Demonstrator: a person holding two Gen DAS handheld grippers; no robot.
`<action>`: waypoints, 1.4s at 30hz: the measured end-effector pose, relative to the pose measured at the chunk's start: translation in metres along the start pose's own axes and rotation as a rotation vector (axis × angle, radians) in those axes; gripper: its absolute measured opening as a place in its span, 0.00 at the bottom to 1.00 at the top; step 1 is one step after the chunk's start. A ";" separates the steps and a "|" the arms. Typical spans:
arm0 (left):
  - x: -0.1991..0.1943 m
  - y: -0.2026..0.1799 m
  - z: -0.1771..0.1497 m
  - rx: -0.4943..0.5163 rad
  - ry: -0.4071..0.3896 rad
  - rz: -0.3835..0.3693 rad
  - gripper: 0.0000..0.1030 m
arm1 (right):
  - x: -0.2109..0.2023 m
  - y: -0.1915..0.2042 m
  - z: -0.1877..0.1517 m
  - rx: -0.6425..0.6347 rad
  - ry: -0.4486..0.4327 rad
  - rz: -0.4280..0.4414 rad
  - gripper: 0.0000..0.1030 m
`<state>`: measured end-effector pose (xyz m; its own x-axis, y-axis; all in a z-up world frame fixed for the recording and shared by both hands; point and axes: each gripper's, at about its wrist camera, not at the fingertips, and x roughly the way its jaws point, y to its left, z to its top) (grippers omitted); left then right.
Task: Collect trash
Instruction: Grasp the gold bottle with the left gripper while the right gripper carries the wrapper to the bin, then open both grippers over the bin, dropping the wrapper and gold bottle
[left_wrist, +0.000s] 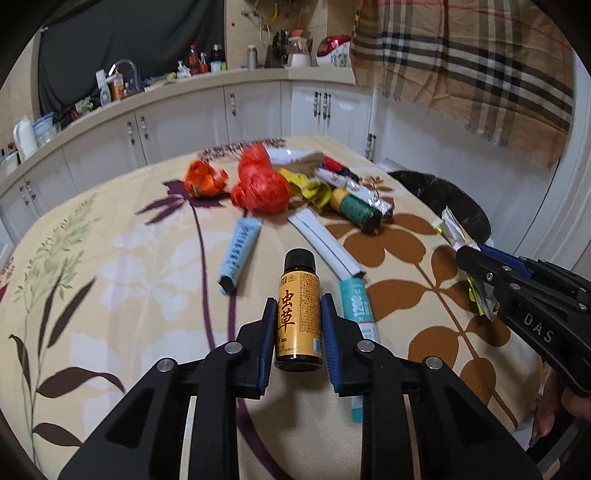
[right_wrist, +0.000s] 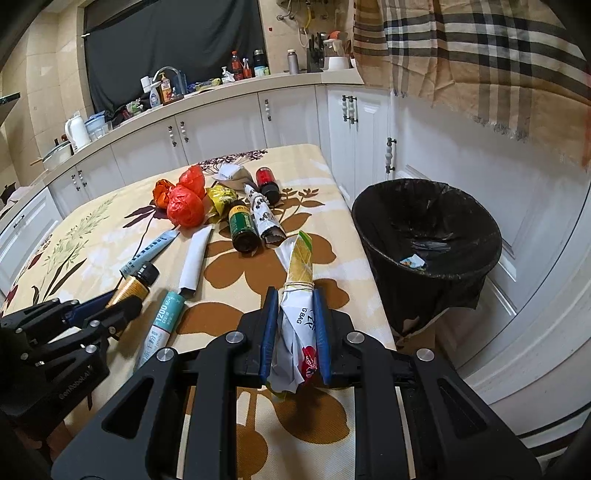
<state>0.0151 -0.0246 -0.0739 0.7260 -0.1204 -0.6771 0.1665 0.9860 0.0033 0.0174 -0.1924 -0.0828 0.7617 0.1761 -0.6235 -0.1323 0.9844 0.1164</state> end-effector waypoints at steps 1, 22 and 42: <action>-0.002 0.000 0.001 0.000 -0.010 0.004 0.24 | -0.001 0.001 0.001 -0.001 -0.003 0.000 0.18; 0.013 -0.040 0.104 0.017 -0.180 -0.076 0.24 | -0.006 -0.052 0.067 0.020 -0.168 -0.186 0.18; 0.119 -0.132 0.182 0.112 -0.149 -0.128 0.24 | 0.063 -0.145 0.112 0.122 -0.192 -0.339 0.18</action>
<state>0.2009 -0.1900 -0.0205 0.7833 -0.2675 -0.5611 0.3304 0.9438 0.0113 0.1552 -0.3243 -0.0526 0.8554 -0.1745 -0.4878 0.2146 0.9763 0.0271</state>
